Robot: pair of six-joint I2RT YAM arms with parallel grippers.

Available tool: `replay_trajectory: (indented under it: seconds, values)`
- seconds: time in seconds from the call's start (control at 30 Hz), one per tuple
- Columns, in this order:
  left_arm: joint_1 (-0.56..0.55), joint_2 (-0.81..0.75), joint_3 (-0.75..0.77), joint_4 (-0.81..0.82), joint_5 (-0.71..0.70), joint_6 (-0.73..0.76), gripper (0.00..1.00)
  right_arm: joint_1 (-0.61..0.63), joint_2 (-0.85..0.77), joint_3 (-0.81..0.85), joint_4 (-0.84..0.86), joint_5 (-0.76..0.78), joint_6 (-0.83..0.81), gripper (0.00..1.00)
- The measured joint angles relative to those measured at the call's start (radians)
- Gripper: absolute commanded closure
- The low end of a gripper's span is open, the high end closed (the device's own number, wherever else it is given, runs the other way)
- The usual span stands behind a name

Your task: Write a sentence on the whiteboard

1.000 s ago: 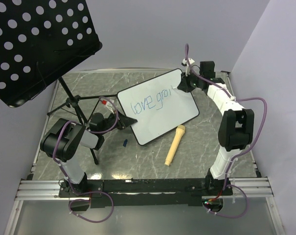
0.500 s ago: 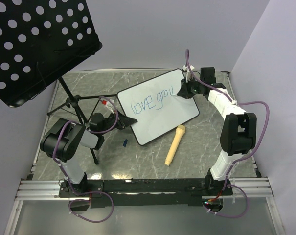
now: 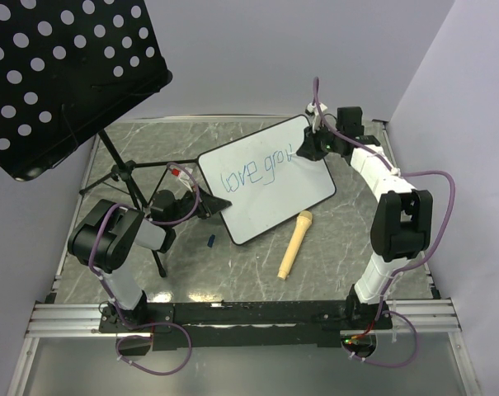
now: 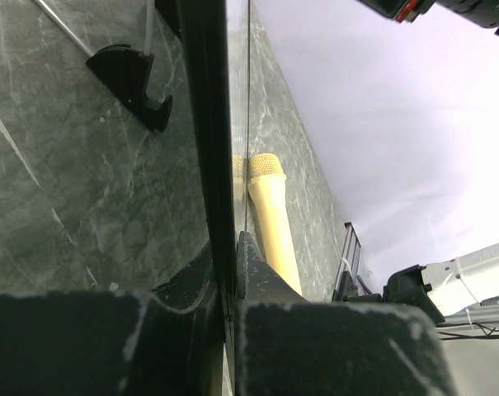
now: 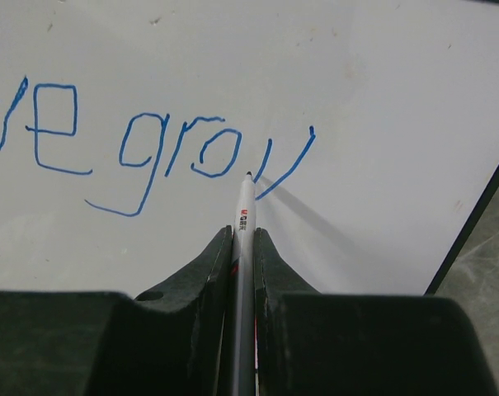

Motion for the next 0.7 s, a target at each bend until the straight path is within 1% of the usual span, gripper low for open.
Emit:
replay_trajectory:
  seconds: [0.3,0.6,0.7]
  values:
    - [0.000,0.000,0.000,0.001,0.000,0.004,0.99,-0.002,0.000,0.024,0.011,0.000,0.022,1.00]
    - [0.000,0.000,0.000,0.002,0.000,0.006,0.99,-0.004,0.006,0.087,0.006,0.026,0.023,1.00]
    - [0.000,0.000,0.000,0.002,0.001,0.007,0.99,-0.004,0.031,0.107,0.005,0.034,0.023,1.00]
